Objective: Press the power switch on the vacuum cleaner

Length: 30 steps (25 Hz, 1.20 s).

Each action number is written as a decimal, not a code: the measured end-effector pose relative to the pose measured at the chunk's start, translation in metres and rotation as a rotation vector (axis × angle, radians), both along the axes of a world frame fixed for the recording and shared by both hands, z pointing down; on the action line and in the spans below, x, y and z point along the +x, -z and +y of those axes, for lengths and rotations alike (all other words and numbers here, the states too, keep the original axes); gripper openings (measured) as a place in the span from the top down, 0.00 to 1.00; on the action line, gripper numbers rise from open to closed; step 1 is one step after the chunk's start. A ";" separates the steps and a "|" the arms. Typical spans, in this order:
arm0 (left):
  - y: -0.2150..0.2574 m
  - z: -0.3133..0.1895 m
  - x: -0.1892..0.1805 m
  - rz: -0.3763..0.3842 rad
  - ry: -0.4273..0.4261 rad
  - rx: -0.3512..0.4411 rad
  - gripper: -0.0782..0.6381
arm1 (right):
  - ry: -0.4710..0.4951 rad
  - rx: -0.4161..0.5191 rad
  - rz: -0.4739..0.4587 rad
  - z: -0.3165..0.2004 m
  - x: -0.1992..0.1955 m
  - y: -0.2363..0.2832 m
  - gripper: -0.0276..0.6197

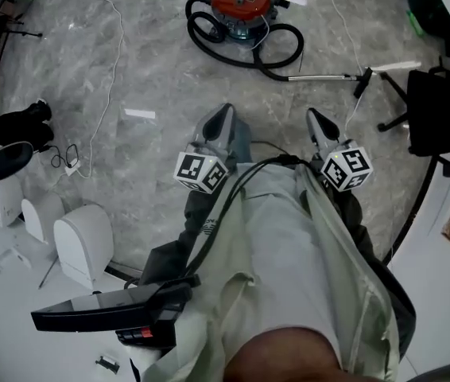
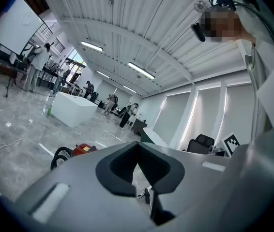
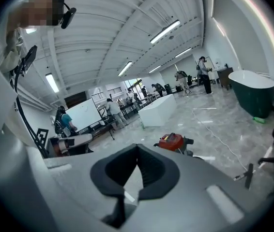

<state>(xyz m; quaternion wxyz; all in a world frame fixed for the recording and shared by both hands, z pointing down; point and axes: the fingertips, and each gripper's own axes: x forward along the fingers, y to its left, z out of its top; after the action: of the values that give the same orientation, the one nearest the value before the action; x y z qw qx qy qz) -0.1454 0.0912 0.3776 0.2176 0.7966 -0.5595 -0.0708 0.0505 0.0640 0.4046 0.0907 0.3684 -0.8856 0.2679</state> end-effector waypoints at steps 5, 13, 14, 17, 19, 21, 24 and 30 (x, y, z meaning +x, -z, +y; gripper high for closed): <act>0.007 -0.060 -0.065 -0.002 -0.051 -0.017 0.89 | -0.032 0.011 0.006 -0.049 -0.072 0.012 0.95; 0.000 -0.121 -0.131 -0.017 -0.052 -0.024 0.89 | -0.063 0.045 0.027 -0.096 -0.127 0.012 0.95; -0.001 -0.129 -0.132 -0.014 -0.057 -0.022 0.89 | -0.074 0.037 0.029 -0.103 -0.126 0.010 0.95; -0.002 -0.150 -0.131 -0.004 -0.066 -0.023 0.89 | -0.098 0.010 0.033 -0.121 -0.122 0.003 0.95; -0.005 -0.161 -0.130 -0.003 -0.066 -0.034 0.89 | -0.100 -0.007 0.032 -0.134 -0.121 -0.003 0.95; -0.008 -0.173 -0.132 -0.008 -0.053 -0.045 0.89 | -0.094 -0.026 0.018 -0.154 -0.123 -0.010 0.95; -0.005 -0.195 -0.143 -0.024 -0.009 -0.051 0.89 | -0.059 -0.050 -0.012 -0.192 -0.135 -0.017 0.95; 0.006 -0.249 -0.165 -0.053 0.078 -0.063 0.89 | 0.077 -0.024 -0.017 -0.275 -0.168 -0.007 0.95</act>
<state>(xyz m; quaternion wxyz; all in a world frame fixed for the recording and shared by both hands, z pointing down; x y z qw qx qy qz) -0.3100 -0.1579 0.3716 0.2247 0.7684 -0.5979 -0.0403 -0.1176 -0.2111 0.4113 0.0977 0.3307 -0.8966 0.2779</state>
